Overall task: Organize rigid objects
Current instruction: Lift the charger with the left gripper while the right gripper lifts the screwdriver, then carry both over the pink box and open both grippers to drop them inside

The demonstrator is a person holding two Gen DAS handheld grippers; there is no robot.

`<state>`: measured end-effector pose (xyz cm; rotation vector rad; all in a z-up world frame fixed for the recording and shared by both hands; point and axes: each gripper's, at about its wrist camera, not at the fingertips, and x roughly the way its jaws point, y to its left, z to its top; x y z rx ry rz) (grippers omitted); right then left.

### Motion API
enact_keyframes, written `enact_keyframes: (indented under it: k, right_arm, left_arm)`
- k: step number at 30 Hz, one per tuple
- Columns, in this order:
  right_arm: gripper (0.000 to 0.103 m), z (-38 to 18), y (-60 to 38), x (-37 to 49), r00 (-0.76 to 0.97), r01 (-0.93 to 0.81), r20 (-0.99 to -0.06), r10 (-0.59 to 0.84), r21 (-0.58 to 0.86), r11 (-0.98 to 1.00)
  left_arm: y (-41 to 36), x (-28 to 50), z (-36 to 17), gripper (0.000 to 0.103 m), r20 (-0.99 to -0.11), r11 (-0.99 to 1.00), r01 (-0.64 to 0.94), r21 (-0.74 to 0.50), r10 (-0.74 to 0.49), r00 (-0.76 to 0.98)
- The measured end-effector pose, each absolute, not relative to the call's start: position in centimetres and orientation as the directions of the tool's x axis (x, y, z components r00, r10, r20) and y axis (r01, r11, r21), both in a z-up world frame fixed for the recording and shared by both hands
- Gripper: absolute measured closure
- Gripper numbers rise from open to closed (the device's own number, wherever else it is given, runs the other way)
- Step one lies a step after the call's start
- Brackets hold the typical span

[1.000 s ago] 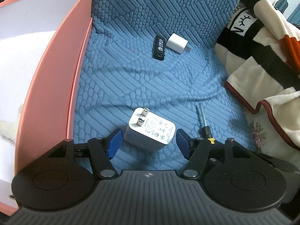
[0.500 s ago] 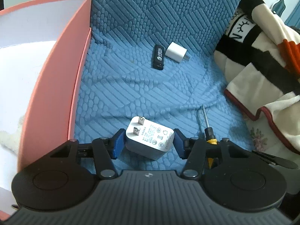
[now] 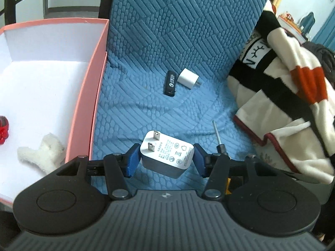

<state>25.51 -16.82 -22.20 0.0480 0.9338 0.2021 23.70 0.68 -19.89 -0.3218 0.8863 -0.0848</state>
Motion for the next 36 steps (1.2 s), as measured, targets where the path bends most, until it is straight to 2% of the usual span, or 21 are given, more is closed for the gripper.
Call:
enact_keyframes:
  k: [8, 21, 30, 36]
  right_arm:
    - [0.083, -19.0, -15.8, 25.1, 0.59, -0.18, -0.774, 0.23, 0.152, 0.972]
    - [0.083, -10.1, -12.1, 27.4, 0.675, -0.263, -0.664, 0.321, 0.189, 0.946]
    - [0.083, -5.7, -7.3, 28.1, 0.7, -0.354, -0.596, 0.394, 0.189, 0.916]
    - [0.083, -6.0, -2.6, 27.8, 0.659, -0.432, -0.599, 0.454, 0.192, 0.881]
  left_arm:
    - [3.3, 23.3, -16.9, 0.044, -0.74, 0.939, -0.072, -0.336, -0.216, 0.637]
    - [10.0, 23.0, -10.3, 0.044, -0.671, 0.921, -0.094, -0.379, -0.203, 0.713]
    - [15.7, 22.2, -6.1, 0.044, -0.632, 0.929, -0.135, -0.346, -0.124, 0.765]
    - [20.5, 21.0, -7.0, 0.044, -0.644, 0.91, -0.217, -0.354, -0.069, 0.762]
